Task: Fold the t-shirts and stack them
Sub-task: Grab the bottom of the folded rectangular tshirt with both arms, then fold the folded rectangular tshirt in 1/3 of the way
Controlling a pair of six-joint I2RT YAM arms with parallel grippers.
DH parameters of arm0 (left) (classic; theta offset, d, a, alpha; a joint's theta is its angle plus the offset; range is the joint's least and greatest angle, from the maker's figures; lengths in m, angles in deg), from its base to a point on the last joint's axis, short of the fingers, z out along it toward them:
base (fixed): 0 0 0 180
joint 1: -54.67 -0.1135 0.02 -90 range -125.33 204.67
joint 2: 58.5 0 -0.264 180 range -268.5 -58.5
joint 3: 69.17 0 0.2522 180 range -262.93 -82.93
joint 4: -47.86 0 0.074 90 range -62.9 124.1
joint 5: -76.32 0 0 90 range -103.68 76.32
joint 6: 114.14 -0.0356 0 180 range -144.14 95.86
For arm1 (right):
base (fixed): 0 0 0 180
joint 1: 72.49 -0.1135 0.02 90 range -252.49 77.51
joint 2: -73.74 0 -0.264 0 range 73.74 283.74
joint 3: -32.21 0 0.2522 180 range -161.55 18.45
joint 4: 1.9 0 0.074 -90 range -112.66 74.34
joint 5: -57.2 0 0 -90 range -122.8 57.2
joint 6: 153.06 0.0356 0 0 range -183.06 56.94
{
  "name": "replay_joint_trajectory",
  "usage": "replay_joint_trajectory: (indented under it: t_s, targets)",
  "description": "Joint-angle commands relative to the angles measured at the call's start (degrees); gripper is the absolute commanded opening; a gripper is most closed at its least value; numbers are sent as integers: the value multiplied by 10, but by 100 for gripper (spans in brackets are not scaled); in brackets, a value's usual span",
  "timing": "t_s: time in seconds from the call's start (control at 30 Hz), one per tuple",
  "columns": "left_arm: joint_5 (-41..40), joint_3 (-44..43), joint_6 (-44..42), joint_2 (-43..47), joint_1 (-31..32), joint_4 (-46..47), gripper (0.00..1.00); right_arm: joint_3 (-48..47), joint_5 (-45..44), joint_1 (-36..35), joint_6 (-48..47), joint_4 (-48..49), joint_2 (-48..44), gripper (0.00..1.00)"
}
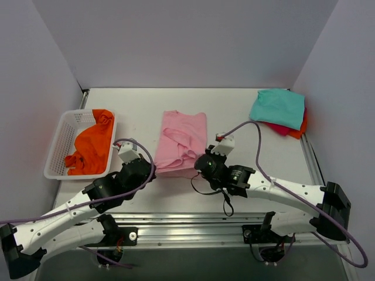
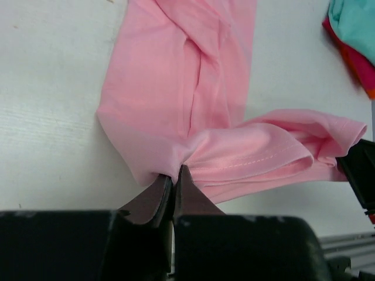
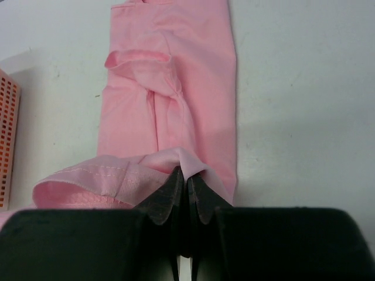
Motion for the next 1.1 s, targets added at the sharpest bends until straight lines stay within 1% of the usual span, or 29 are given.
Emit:
replay_joint_trajectory:
  t_s: [0.0, 0.03, 0.07, 0.1, 0.13, 0.17, 0.27, 0.3, 0.43, 0.47, 0.57, 0.6, 0.73, 0.83, 0.87, 0.9, 0.93, 0.97, 1.0, 1.03, 1.07]
  targets:
    - [52, -18, -111, -19, -96, 57, 2, -33, 12, 58, -128, 44, 54, 0]
    - [68, -20, -121, -29, -115, 88, 2, -37, 30, 66, -143, 66, 63, 0]
    - [103, -25, -129, -40, -131, 101, 2, -42, 39, 74, -150, 75, 73, 0]
    - [119, -28, -144, -64, -159, 117, 2, -47, 46, 86, -154, 86, 91, 0]
    - [132, -29, -149, -76, -172, 142, 2, -50, 51, 91, -161, 90, 99, 0]
    - [162, -32, -152, -88, -182, 156, 2, -54, 59, 96, -165, 90, 107, 0]
    - [204, -36, -166, -130, -214, 206, 2, -67, 73, 114, -177, 108, 133, 0]
    - [213, -38, -172, -150, -221, 228, 2, -70, 77, 120, -181, 114, 142, 0]
    - [235, -58, -178, -209, -243, 258, 2, -72, 114, 159, -200, 150, 171, 0]
    - [237, -64, -179, -223, -252, 261, 2, -74, 124, 179, -204, 156, 181, 0]
    - [256, -80, -184, -289, -275, 293, 2, -97, 149, 208, -214, 178, 236, 0]
    - [261, -86, -184, -304, -282, 297, 2, -105, 153, 213, -216, 187, 267, 0]
    - [282, -109, -182, -371, -317, 326, 2, -146, 191, 241, -221, 207, 341, 0]
    - [297, -126, -176, -421, -340, 346, 2, -188, 215, 260, -224, 212, 400, 0]
    - [305, -137, -177, -449, -345, 364, 4, -210, 216, 264, -225, 207, 411, 0]
    - [309, -144, -179, -464, -350, 371, 9, -219, 217, 267, -226, 205, 433, 0]
    - [311, -151, -179, -479, -360, 373, 33, -225, 219, 275, -225, 205, 441, 3]
    - [320, -159, -181, -510, -365, 378, 53, -231, 223, 279, -225, 205, 448, 9]
    - [327, -173, -189, -526, -371, 396, 72, -240, 226, 284, -224, 205, 456, 22]
    - [335, -183, -192, -541, -382, 402, 96, -243, 226, 291, -223, 209, 459, 51]
    - [343, -193, -192, -569, -389, 405, 97, -246, 224, 293, -223, 209, 459, 64]
